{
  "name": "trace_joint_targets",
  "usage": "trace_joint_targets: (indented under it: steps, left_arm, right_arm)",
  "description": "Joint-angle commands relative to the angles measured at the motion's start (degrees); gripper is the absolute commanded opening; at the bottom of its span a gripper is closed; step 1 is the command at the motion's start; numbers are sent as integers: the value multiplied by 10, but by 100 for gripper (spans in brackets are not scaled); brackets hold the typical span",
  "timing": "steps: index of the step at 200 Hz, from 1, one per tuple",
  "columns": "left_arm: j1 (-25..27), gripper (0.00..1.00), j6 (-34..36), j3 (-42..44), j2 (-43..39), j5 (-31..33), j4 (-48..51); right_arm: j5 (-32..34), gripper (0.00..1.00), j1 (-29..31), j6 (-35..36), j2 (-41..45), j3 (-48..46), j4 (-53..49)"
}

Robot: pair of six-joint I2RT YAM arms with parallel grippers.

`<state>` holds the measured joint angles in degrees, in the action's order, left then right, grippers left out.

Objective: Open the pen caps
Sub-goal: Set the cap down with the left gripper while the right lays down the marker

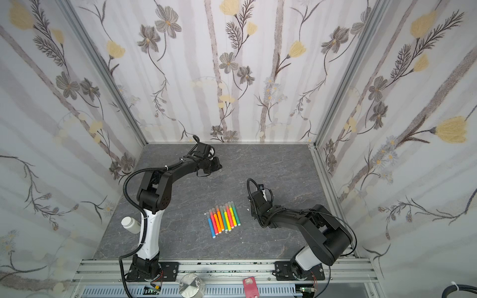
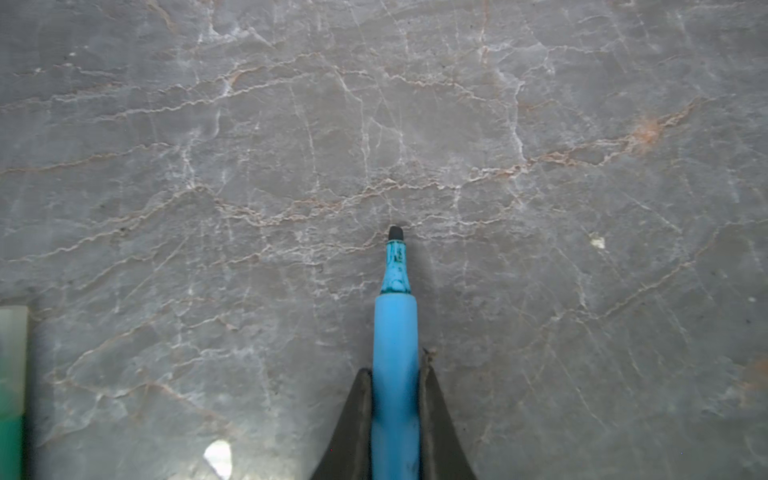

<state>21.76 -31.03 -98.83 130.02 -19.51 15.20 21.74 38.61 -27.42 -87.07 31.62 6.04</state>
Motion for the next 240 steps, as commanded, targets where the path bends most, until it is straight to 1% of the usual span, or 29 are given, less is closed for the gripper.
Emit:
trace_joint_targets:
  steps: [1, 51, 85, 114, 145, 172, 197, 221, 240]
  left_arm:
    - [-2, 0, 13, -28, 20, 20, 49]
    - [-9, 0, 25, -90, 65, 46, 100]
    - [-13, 6, 32, -131, 90, 55, 130]
    - [-16, 13, 32, -135, 98, 55, 134]
    - [-17, 16, 32, -134, 105, 52, 138]
    - [-18, 20, 31, -133, 104, 52, 138]
    - [-17, 26, 29, -133, 103, 49, 137]
    - [-19, 27, 26, -132, 105, 47, 136]
    - [-19, 28, 25, -128, 103, 46, 134]
  right_arm:
    - [21, 7, -3, -3, 0, 0, -15]
    - [8, 12, -7, -4, 8, 0, -21]
    - [-6, 19, -13, -5, 12, 0, -25]
    - [-13, 24, -17, -8, 11, 1, -27]
    - [-18, 28, -20, -8, 12, 2, -29]
    - [-21, 33, -21, -5, 23, 0, -28]
    - [-22, 38, -21, 5, 51, -5, -29]
    - [-31, 40, -22, 13, 88, -6, -35]
    - [-52, 42, -22, 16, 120, -5, -35]
